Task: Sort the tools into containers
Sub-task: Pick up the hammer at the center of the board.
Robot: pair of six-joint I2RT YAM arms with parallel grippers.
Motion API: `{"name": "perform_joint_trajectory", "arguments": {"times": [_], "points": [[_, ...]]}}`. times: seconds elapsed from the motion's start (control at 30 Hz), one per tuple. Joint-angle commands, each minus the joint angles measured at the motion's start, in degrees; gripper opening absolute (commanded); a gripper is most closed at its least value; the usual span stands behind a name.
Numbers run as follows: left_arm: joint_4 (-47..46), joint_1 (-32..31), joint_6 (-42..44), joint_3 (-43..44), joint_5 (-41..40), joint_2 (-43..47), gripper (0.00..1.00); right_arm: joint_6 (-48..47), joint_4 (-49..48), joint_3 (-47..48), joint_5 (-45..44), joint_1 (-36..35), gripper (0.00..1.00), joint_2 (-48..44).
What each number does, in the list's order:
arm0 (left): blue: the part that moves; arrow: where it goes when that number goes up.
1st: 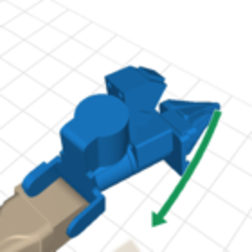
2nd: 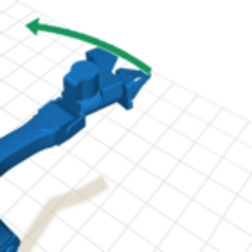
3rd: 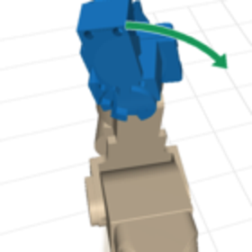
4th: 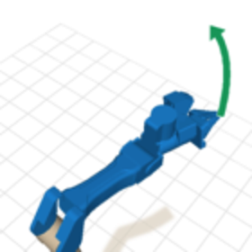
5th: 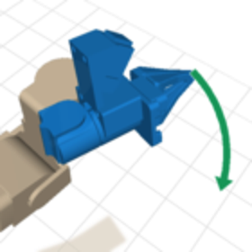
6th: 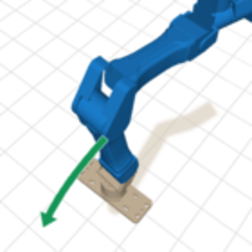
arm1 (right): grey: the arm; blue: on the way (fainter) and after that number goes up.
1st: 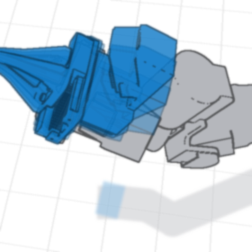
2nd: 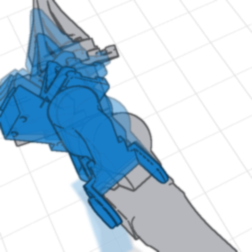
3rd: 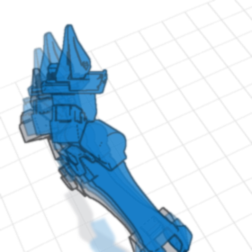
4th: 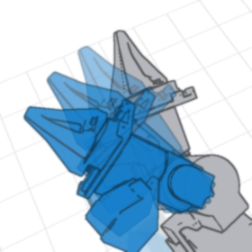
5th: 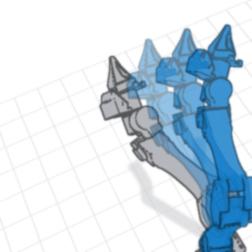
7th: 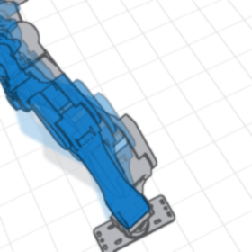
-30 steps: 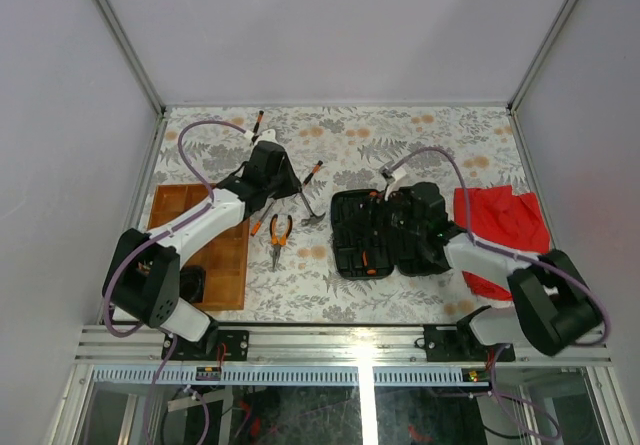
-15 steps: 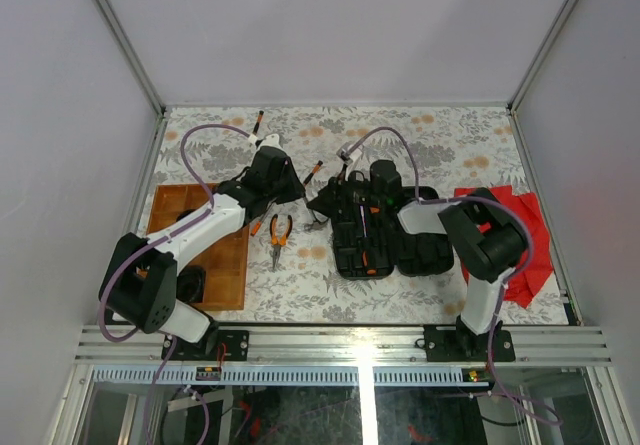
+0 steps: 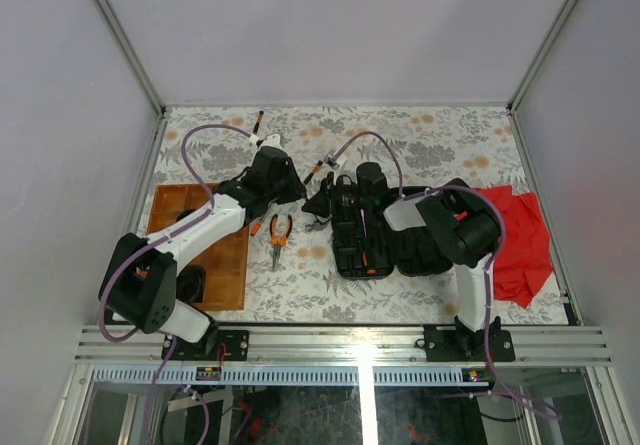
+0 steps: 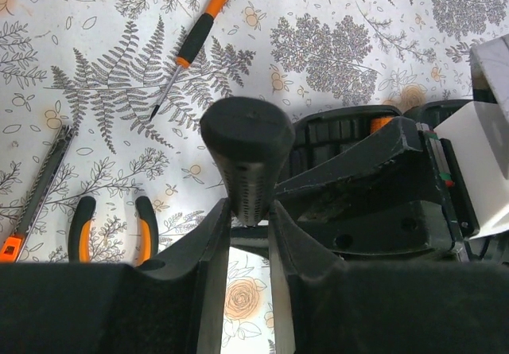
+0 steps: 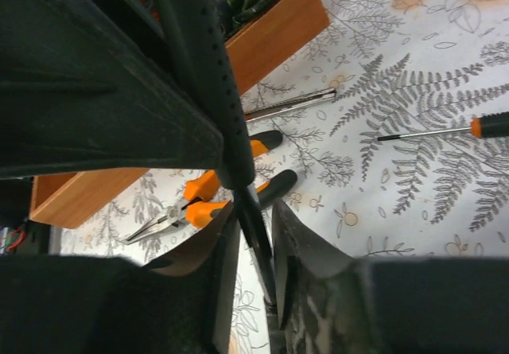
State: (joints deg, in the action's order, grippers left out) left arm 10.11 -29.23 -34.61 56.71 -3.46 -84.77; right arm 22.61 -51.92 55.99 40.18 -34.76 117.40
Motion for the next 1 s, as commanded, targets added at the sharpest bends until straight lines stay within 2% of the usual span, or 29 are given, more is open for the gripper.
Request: {"name": "perform_joint_trajectory", "arguments": {"times": [0.0,0.13,0.2,0.3,0.43,0.53,0.7,0.97], "points": [[-3.6,-0.4,-0.3,0.0,1.5,2.6,0.00,1.0,-4.6,2.2,1.3,-0.6,0.22,-1.8],[-3.4,-0.4,-0.6,1.3,3.6,4.8,0.00,1.4,-3.3,0.6,0.0,-0.5,0.07,-5.6],[-2.7,-0.4,-0.5,2.3,4.3,5.9,0.05,1.5,-3.0,-0.9,-1.2,-0.5,0.01,-8.5],[-1.8,-0.4,-0.4,3.2,5.5,7.4,0.11,1.7,-1.7,-2.6,-3.2,-0.5,0.00,-13.3],[-1.1,-0.4,-0.7,3.3,7.8,10.3,0.34,1.8,3.7,-3.7,-6.0,-0.6,0.00,-19.3],[-1.4,-0.4,0.1,4.0,13.7,11.1,0.47,1.9,8.2,-4.6,-8.5,-0.5,0.00,-23.2],[3.1,-0.4,2.1,8.2,21.4,11.5,0.55,1.1,17.8,-7.0,-17.1,-0.4,0.00,-31.1],[9.1,-0.4,4.4,8.1,20.3,18.3,0.62,1.6,31.0,-10.7,-31.2,-0.4,0.00,-43.7]]}}
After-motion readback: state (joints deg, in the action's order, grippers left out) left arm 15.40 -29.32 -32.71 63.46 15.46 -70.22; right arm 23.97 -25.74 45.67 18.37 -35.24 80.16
